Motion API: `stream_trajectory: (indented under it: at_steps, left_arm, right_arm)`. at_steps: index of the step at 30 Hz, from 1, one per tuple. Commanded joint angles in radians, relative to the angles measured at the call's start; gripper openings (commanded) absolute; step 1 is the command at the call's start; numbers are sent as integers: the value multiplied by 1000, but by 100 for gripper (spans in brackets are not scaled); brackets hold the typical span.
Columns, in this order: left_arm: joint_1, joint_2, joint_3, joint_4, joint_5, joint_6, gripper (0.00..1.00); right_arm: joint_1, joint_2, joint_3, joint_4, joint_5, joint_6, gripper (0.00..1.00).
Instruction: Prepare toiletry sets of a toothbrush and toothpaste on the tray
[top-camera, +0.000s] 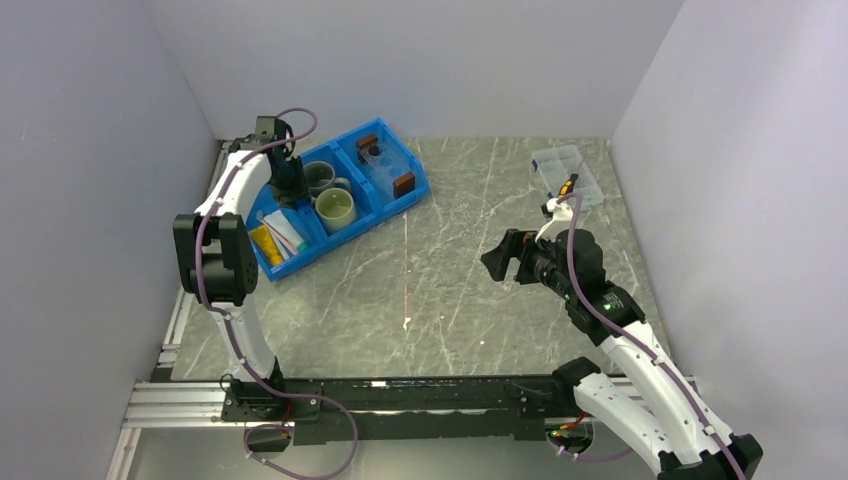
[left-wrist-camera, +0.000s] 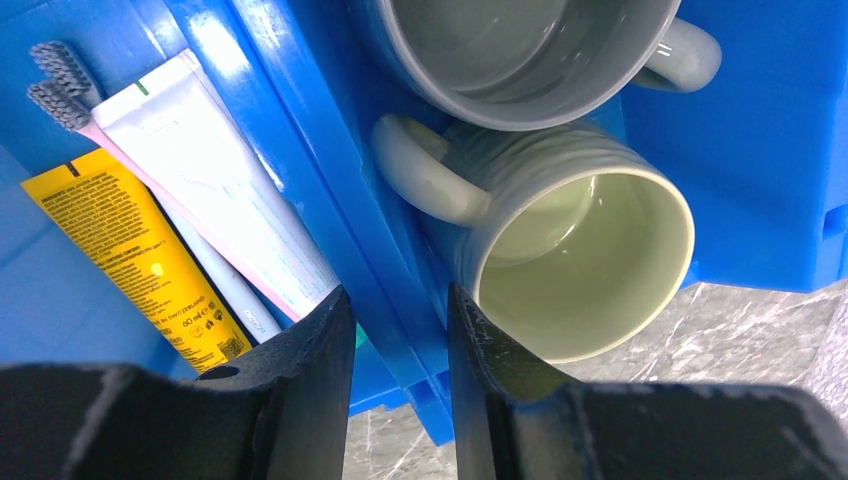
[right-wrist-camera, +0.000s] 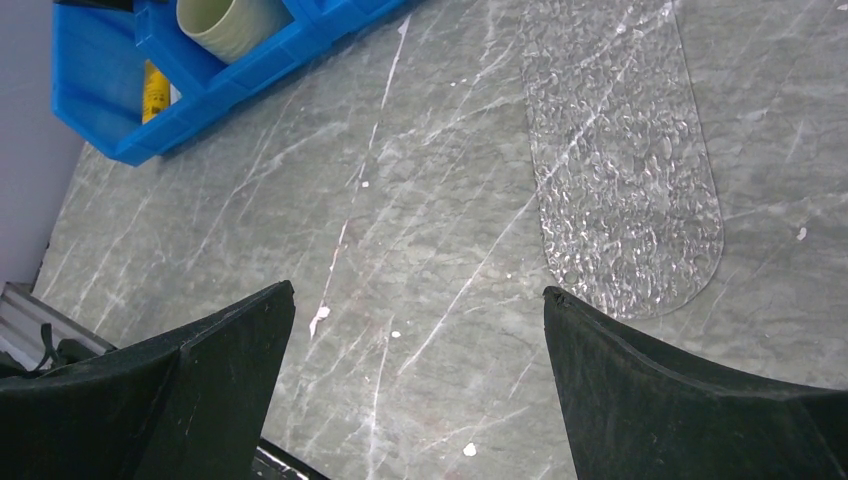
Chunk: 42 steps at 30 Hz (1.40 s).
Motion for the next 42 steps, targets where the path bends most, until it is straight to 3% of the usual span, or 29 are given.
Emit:
stream_trajectory:
  at_steps: [1,8,19,28,33,38,42]
  left_arm:
    - [-20,-41,26,4,140,115,0]
    - [-39,-62,10,11,146,148,0]
    - [-137,10,127,-36,122,213,0]
    - [-143,56,184,-45,126,210,0]
    - [-143,55,181,-44,105,194,1]
    - [-143,-6,121,5,88,170,38]
    - [-143,-69,87,19,83,161,54]
  right_arm:
    - [4,-2,1,21,-12,10,96]
    - [3,74,42,-65,46,8,96]
    - [3,124,37,-108,53,18,96]
    - [3,126,40,-131,66,19,96]
    - [3,171,43,-149,156,62,96]
    - [3,258,63,-144,234,97,97]
    - [-1,346,89,-112,292,101,97]
